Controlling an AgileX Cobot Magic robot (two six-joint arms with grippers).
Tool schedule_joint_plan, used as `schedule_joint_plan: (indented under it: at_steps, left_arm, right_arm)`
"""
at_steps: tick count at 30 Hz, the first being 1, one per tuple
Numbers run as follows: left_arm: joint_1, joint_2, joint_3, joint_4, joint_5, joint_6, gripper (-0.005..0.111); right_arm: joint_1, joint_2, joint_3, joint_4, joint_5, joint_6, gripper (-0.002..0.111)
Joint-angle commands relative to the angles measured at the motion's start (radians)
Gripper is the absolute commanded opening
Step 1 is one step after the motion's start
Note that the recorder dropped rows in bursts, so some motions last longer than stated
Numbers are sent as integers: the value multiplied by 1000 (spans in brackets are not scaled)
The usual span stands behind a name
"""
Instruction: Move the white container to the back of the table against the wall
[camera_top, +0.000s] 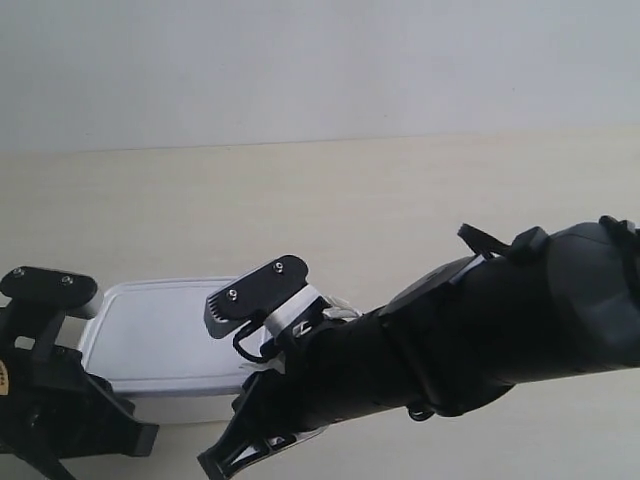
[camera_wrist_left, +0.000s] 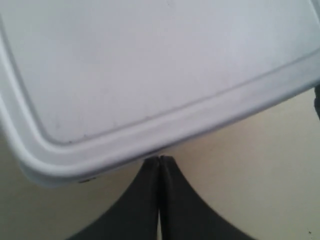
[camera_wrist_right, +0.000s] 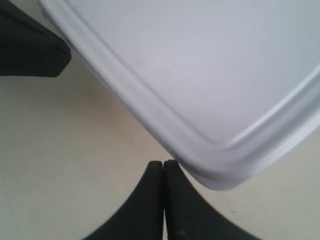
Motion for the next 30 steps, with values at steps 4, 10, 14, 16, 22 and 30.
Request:
schedule_joint_plan:
  at_steps: [4, 10, 14, 16, 22, 30]
  left_arm:
    - [55, 2, 3, 6, -41, -5, 0]
    - [88, 2, -1, 6, -50, -5, 0]
    - [92, 2, -1, 6, -81, -5, 0]
    - [92, 2, -1, 6, -104, -5, 0]
    - [122, 2, -3, 6, -140, -5, 0]
    - [158, 2, -5, 6, -145, -5, 0]
  right_arm:
    - [2, 8, -32, 5, -31, -9, 0]
    - [2, 31, -68, 5, -46, -9, 0]
    - [2, 49, -92, 5, -63, -9, 0]
    - [2, 57, -102, 5, -73, -9, 0]
    - [2, 92, -141, 5, -96, -11, 0]
    - [2, 108, -189, 5, -131, -11, 0]
